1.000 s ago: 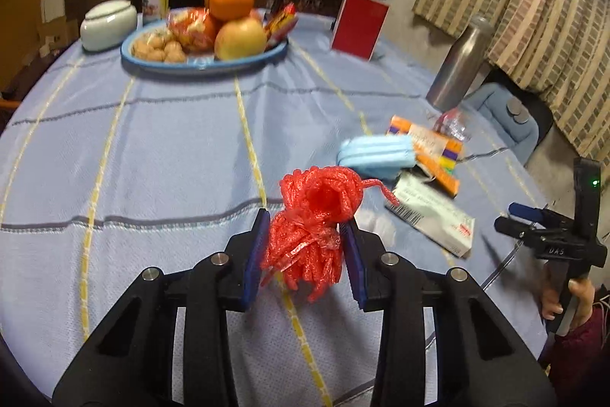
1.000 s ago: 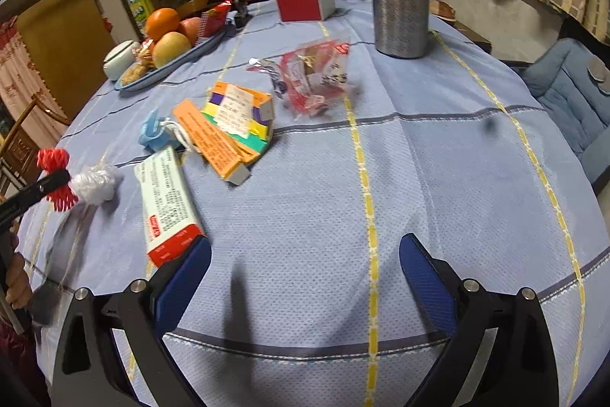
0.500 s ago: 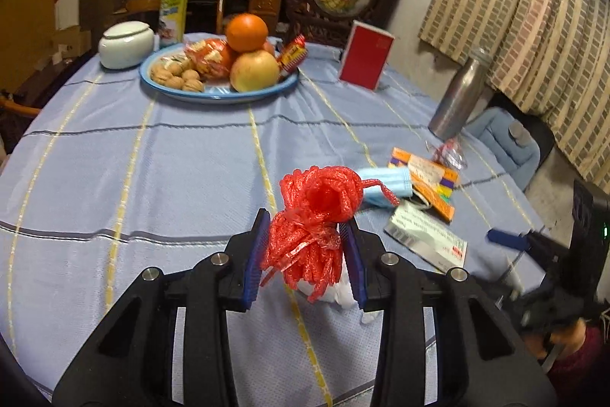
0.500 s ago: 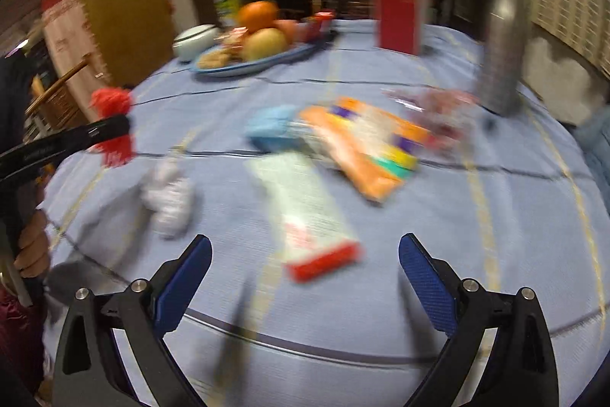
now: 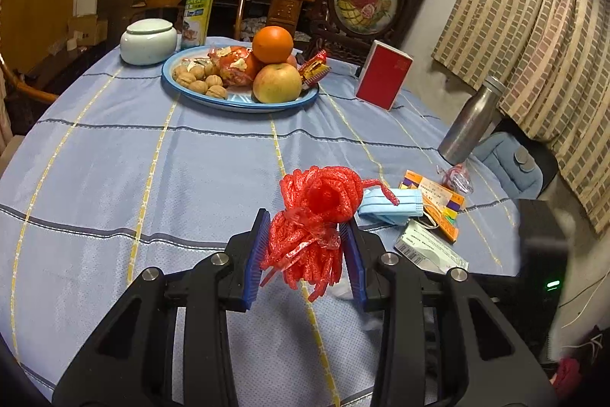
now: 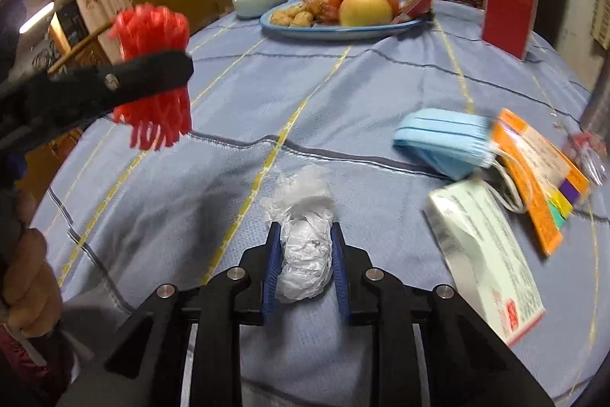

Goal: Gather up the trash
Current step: 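Carry red net and white bag over the red wastebasket and open both tools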

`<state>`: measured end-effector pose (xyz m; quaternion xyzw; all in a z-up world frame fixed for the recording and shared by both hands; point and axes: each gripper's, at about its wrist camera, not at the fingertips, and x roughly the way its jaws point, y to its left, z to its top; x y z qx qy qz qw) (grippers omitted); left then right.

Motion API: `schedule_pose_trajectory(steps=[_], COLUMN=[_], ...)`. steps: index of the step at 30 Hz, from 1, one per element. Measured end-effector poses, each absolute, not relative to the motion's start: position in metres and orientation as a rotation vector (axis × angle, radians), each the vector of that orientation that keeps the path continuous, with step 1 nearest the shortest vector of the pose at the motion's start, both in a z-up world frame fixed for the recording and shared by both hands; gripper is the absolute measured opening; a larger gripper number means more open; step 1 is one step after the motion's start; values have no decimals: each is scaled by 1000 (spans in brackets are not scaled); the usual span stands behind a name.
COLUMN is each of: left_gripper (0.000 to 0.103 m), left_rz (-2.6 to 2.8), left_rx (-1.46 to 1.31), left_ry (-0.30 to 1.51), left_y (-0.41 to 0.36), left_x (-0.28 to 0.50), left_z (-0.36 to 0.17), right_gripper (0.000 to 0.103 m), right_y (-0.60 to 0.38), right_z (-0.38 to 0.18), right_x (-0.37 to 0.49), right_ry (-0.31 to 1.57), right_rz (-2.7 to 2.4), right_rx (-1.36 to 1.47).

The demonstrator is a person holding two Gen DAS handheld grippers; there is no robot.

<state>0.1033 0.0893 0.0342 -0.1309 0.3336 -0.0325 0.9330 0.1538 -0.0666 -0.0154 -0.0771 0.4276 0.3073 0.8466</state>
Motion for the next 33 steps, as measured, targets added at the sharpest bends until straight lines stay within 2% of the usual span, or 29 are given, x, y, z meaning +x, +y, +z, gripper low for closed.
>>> schedule_pose_trajectory(steps=[11, 33], left_gripper=[38, 38], left_rz=[-132, -407], left_rx=[-198, 30], left_ry=[675, 581], left_y=[44, -156], left_x=[80, 9], left_z=[31, 59], right_gripper=[26, 26], right_y=[-218, -417], right_z=[44, 52], right_x=[80, -59], right_ry=[702, 547], right_rz=[442, 112], right_rx=[34, 185])
